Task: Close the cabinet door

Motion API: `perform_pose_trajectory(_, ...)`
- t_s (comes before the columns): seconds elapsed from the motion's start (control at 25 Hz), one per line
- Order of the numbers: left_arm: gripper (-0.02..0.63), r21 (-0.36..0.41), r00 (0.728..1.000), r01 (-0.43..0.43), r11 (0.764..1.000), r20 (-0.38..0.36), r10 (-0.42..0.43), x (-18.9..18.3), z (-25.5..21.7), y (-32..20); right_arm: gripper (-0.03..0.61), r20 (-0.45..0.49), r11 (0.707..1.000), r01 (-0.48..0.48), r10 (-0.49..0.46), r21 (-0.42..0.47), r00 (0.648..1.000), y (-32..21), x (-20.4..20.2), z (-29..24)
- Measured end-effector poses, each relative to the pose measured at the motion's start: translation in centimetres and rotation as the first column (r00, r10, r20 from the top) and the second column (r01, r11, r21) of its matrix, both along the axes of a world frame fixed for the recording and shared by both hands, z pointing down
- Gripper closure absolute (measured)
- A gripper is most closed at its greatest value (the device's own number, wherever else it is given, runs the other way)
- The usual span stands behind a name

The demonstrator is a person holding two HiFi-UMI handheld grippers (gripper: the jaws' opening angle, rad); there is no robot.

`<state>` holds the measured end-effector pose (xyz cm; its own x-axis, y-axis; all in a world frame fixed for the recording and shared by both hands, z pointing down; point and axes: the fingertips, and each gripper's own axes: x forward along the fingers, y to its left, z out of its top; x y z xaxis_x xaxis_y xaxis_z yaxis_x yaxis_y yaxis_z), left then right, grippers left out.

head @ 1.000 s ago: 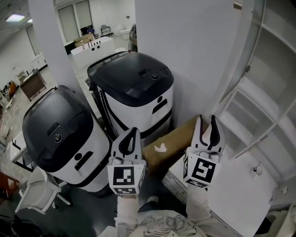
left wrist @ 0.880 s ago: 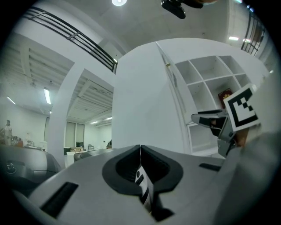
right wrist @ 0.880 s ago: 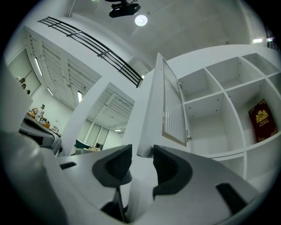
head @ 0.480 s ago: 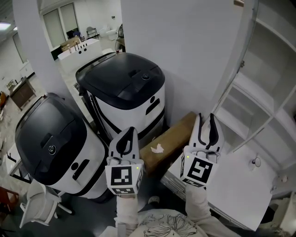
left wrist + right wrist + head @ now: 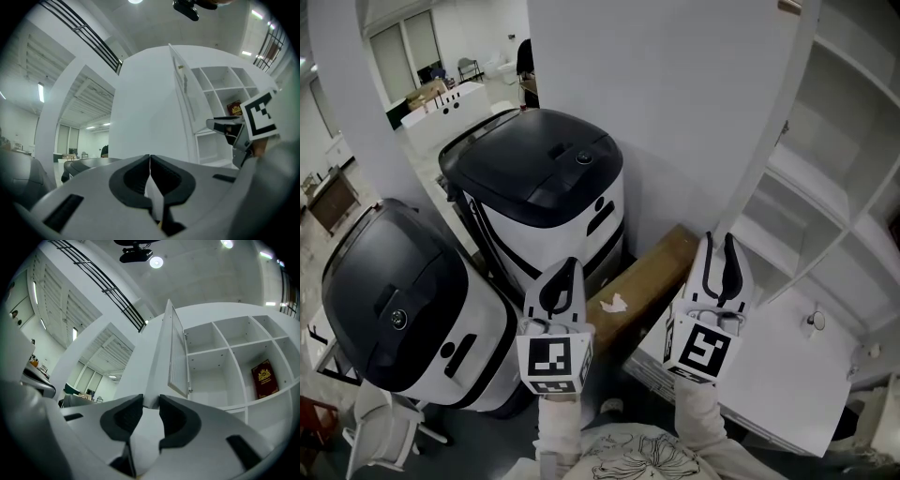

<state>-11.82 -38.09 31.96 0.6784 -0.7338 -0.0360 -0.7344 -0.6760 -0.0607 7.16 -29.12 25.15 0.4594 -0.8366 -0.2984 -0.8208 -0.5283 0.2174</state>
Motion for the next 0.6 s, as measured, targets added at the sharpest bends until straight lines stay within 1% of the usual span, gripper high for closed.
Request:
perform_pose_trajectory(0.24,0.609,0.001,1.000,-0.027,1.000,0.003,0.027,0.8,0.1,-0.2,0.476,0.018,1.000,-0.007,0.006,0.019,1.000,0.2,0.0,0.1)
perform_pose_trajectory(0.6,0.609,0.005,0.998,-0.058,0.998,0.005,0.058,2.0,0.1,0.2,0.476,0.036,0.999,0.025,-0.027,0.036,0.999,0.7,0.3,0.2)
